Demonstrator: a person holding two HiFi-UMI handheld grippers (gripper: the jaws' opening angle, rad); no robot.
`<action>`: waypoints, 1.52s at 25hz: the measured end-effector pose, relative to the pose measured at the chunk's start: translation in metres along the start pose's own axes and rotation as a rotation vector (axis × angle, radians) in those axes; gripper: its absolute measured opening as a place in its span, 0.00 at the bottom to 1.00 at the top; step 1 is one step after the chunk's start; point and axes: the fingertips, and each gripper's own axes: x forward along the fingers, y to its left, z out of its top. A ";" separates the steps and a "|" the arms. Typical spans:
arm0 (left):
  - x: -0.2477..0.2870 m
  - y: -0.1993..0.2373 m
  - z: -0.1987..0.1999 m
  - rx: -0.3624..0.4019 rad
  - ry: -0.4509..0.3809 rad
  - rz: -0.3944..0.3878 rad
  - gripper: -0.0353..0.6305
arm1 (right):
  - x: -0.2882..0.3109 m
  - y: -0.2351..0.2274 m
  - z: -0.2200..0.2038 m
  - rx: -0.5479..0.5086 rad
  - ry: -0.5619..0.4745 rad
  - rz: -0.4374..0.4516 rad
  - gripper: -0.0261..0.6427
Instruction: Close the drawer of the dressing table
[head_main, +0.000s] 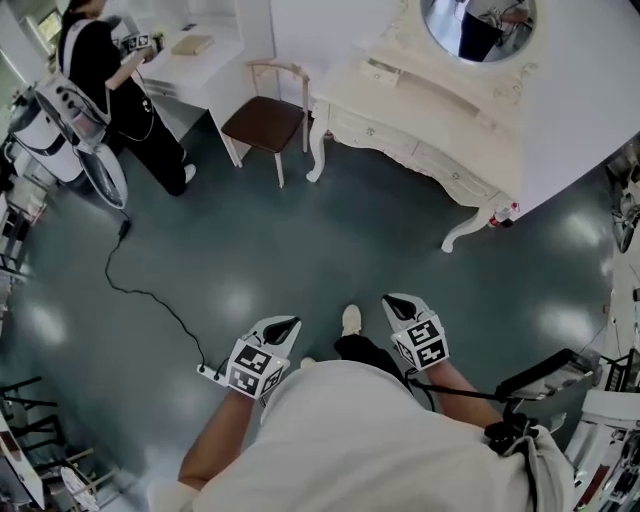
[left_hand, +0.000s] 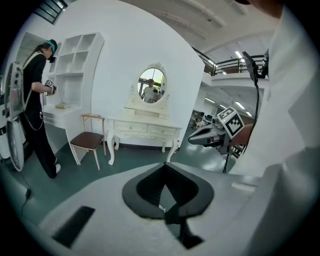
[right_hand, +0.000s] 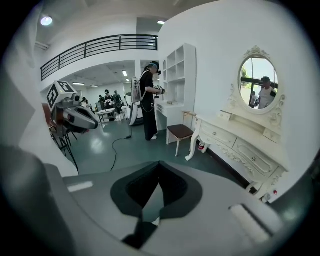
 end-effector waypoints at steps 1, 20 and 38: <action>0.013 0.004 0.010 0.006 0.006 0.000 0.06 | 0.004 -0.016 0.003 0.006 -0.005 -0.002 0.04; 0.246 0.048 0.214 0.089 0.017 -0.032 0.06 | 0.055 -0.281 0.036 0.098 -0.014 -0.037 0.04; 0.363 0.278 0.363 0.194 0.028 -0.178 0.06 | 0.203 -0.408 0.193 0.250 -0.009 -0.190 0.04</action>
